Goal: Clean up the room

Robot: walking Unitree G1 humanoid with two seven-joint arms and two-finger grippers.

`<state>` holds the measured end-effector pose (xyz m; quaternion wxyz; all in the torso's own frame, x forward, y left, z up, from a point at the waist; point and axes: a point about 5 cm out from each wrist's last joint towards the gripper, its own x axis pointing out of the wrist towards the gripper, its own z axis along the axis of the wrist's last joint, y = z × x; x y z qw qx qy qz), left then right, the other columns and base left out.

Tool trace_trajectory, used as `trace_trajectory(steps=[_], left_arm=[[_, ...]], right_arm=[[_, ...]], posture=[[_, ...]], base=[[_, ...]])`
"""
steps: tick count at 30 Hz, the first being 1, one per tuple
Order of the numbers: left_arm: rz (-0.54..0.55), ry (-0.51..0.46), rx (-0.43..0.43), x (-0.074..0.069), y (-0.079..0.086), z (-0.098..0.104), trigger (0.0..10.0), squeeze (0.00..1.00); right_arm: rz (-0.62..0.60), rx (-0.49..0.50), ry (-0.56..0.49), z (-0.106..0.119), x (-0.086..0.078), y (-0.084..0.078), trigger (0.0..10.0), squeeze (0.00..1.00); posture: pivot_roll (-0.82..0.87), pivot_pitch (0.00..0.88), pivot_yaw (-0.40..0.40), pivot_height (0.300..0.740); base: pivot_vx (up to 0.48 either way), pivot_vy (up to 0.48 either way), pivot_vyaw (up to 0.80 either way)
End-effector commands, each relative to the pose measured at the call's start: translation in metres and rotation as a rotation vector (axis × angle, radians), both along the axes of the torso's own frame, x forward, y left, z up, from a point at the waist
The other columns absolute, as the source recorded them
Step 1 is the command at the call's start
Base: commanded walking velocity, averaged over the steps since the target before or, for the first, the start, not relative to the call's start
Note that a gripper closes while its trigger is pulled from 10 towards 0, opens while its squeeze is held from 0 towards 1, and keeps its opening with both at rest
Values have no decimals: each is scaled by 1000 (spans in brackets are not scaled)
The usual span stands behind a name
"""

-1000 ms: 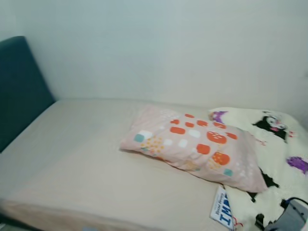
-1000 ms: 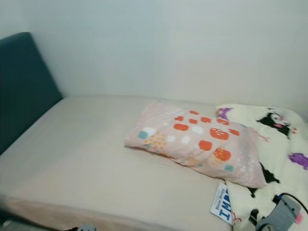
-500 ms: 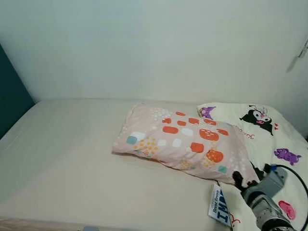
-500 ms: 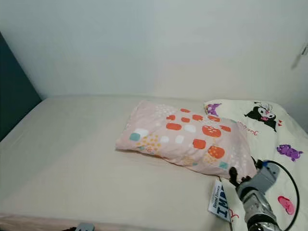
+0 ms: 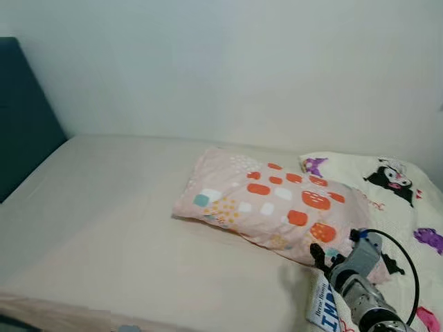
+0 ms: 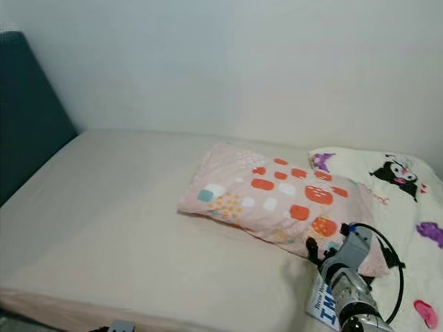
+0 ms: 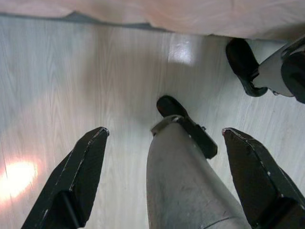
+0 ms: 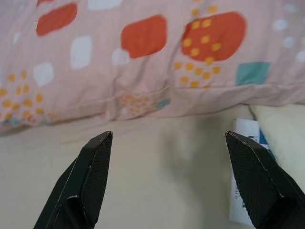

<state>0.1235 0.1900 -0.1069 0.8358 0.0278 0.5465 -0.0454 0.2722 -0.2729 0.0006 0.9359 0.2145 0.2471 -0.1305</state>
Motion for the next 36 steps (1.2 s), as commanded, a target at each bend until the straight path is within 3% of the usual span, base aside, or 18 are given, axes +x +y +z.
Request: trace_trajectory(steps=[1,23,36], left_arm=[[-3,19,9,-3,2,-1,10000,0],[-14,18,33,-2,4,0,10000,0],[-29,26,42,-3,3,-1,10000,0]], right_arm=[[8,-1,55,-11,-10,4,10000,0],[22,-25,175,-33,-32,13,10000,0],[26,-47,225,-39,-40,12,10000,0]], posture=[[-93,0,13,740],[-94,0,15,740],[-103,0,8,740]], base=[[-330,0,0],[-327,0,0],[0,0,-756]])
